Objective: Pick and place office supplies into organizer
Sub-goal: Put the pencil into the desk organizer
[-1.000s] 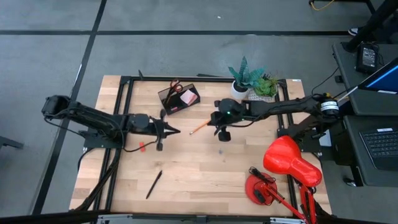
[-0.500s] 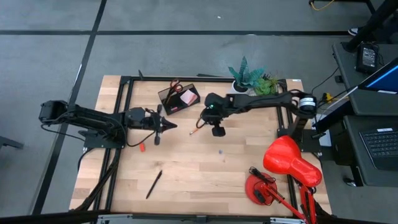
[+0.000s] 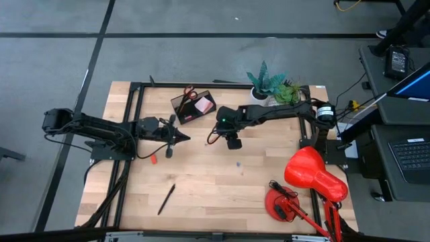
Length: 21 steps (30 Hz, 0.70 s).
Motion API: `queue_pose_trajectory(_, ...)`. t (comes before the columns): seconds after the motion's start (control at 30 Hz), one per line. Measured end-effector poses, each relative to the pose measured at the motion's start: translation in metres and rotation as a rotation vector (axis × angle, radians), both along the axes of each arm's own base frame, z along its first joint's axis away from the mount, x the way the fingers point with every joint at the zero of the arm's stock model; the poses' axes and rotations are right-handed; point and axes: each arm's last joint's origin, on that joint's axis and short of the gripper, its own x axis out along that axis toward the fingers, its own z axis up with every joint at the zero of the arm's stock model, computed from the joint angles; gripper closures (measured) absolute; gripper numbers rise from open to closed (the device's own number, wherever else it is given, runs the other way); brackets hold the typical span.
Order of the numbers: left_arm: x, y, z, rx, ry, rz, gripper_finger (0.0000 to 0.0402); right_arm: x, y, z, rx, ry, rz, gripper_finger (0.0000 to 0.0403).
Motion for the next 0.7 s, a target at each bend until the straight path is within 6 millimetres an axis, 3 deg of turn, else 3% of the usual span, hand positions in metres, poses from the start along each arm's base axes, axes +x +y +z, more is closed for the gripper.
queue_pose_trajectory(0.33, 0.001, 0.0, 0.003, 0.012, -0.033, -0.003, 0.04, -0.001, -0.008, -0.003, -0.015, 0.013, 0.011, 0.0227)
queue_pose_trajectory(0.7, 0.001, 0.0, 0.003, -0.018, -0.034, 0.013, 0.0399, 0.004, -0.028, -0.041, -0.032, 0.094, 0.035, 0.0235)
